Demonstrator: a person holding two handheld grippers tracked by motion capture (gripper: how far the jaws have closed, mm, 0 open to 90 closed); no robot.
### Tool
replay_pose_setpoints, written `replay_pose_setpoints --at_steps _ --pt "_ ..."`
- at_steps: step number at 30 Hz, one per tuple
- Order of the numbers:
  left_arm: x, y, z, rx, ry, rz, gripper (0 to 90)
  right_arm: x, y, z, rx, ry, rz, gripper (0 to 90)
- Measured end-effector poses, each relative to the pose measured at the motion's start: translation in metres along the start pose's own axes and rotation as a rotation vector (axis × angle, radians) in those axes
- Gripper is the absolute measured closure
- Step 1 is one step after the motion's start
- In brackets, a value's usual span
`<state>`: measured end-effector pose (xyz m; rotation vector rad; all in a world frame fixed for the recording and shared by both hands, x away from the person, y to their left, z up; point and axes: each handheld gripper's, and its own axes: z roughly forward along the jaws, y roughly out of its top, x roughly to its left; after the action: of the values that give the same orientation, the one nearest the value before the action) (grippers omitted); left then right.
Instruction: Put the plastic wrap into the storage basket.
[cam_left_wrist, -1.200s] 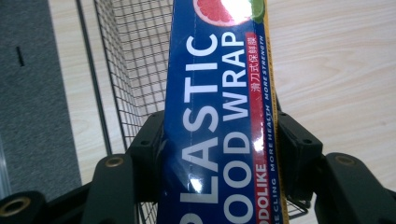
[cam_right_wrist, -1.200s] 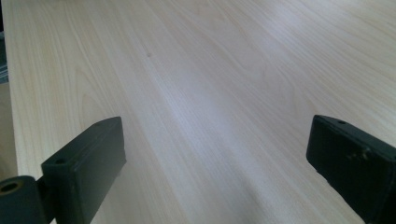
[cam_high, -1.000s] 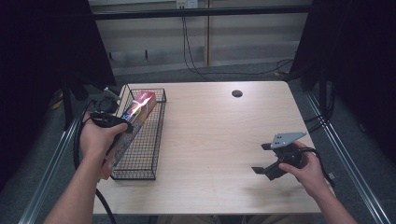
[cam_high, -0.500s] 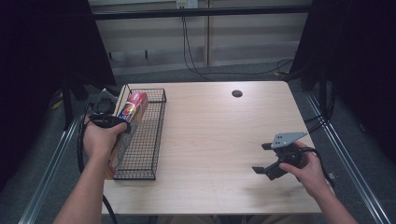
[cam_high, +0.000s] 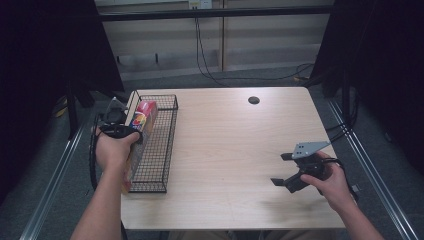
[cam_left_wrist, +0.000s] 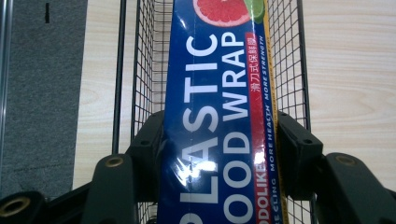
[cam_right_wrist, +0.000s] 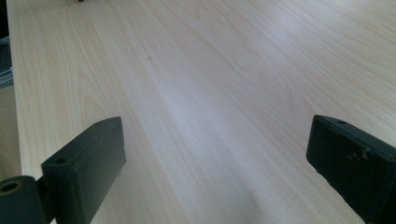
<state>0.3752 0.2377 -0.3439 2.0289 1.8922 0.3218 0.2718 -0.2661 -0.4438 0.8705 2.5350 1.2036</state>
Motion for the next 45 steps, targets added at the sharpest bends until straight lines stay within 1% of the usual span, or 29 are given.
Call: replay_pose_setpoints --at_steps 1,2,4,7,8,9,11,15,16,17,19,20,21,24,25,26,28,30,32,35,36,38,39,40,42,43,44,45 --pt "0.000 0.000 0.001 0.006 -0.002 -0.003 44.2 0.000 0.000 0.000 0.000 0.004 0.000 4.7" --pt "0.000 -0.001 0.002 0.000 0.001 -0.020 44.2 0.000 0.000 0.000 0.001 0.002 -0.001 4.8" --pt "0.000 -0.002 0.005 0.008 0.011 -0.017 44.2 0.001 0.000 0.000 0.001 0.001 -0.004 4.7" --pt "0.000 -0.003 0.009 0.009 0.015 -0.029 44.2 0.001 0.000 0.000 0.001 -0.001 -0.005 4.7" --pt "0.000 -0.004 0.010 0.007 0.012 -0.039 44.2 0.000 0.000 0.000 0.000 0.002 -0.007 4.8" --pt "0.001 -0.004 0.011 0.014 0.010 -0.034 44.2 0.000 0.000 0.000 -0.001 0.001 -0.007 4.8" --pt "0.000 -0.005 0.013 0.015 0.014 -0.043 44.2 0.000 0.000 0.000 -0.002 0.002 -0.006 4.7" --pt "-0.001 -0.007 0.017 0.024 0.017 -0.044 44.2 0.001 0.000 0.000 -0.002 -0.002 -0.007 4.8" --pt "-0.001 -0.007 0.017 0.023 0.022 -0.048 44.2 0.001 0.000 0.000 0.000 -0.003 -0.006 4.8" --pt "-0.001 -0.008 0.018 0.022 0.015 -0.058 44.2 0.001 0.000 0.000 -0.001 -0.003 -0.006 4.8" --pt "-0.001 -0.008 0.020 0.027 0.022 -0.050 44.2 0.000 0.000 0.001 -0.001 -0.001 -0.006 4.8" --pt "-0.001 -0.008 0.021 0.025 0.026 -0.055 44.2 0.001 0.000 0.001 0.000 -0.001 -0.006 4.8" --pt "-0.001 -0.009 0.021 0.027 0.019 -0.063 44.2 0.001 0.000 0.001 0.001 -0.002 -0.007 4.8" --pt "-0.001 -0.009 0.023 0.033 0.023 -0.053 44.2 0.000 -0.001 0.001 -0.001 0.000 -0.009 4.8" --pt "0.000 -0.010 0.024 0.034 0.028 -0.060 44.1 0.000 -0.001 0.001 0.000 0.000 -0.008 4.8" --pt "0.000 -0.011 0.025 0.037 0.021 -0.063 44.1 0.000 -0.001 0.001 -0.001 -0.001 -0.008 4.8" --pt "-0.001 -0.012 0.027 0.038 0.034 -0.065 44.1 0.000 0.000 0.002 0.001 -0.002 -0.006 4.8" --pt "-0.001 -0.013 0.029 0.043 0.037 -0.079 44.1 0.000 -0.001 0.002 0.004 0.003 -0.007 4.7" --pt "-0.001 -0.014 0.030 0.046 0.049 -0.067 44.1 0.001 -0.001 0.002 0.006 0.003 -0.007 4.8" --pt "-0.002 -0.015 0.032 0.059 0.055 -0.069 43.9 0.001 -0.001 0.001 0.005 0.002 -0.008 4.8" --pt "-0.003 -0.016 0.033 0.060 0.057 -0.061 43.9 0.001 -0.001 0.001 0.006 0.002 -0.008 4.8" --pt "-0.005 -0.017 0.034 0.060 0.056 -0.077 43.8 0.001 -0.001 0.002 0.005 0.002 -0.008 4.8" --pt "-0.005 -0.017 0.035 0.062 0.058 -0.069 43.8 0.001 0.000 0.002 0.004 0.001 -0.012 4.8" --pt "-0.006 -0.017 0.036 0.065 0.053 -0.073 43.7 0.001 0.000 0.002 0.003 0.003 -0.010 4.7" --pt "-0.007 -0.018 0.037 0.067 0.063 -0.065 43.6 0.002 0.001 0.002 0.001 0.001 -0.012 4.8" --pt "-0.007 -0.019 0.038 0.065 0.058 -0.072 43.5 0.002 0.002 0.003 0.003 -0.001 -0.013 4.8" --pt "-0.007 -0.019 0.038 0.070 0.057 -0.066 43.4 0.001 0.002 0.003 0.002 0.004 -0.017 4.8" --pt "-0.008 -0.019 0.039 0.074 0.066 -0.060 43.3 0.001 0.002 0.004 0.006 0.005 -0.017 4.8"
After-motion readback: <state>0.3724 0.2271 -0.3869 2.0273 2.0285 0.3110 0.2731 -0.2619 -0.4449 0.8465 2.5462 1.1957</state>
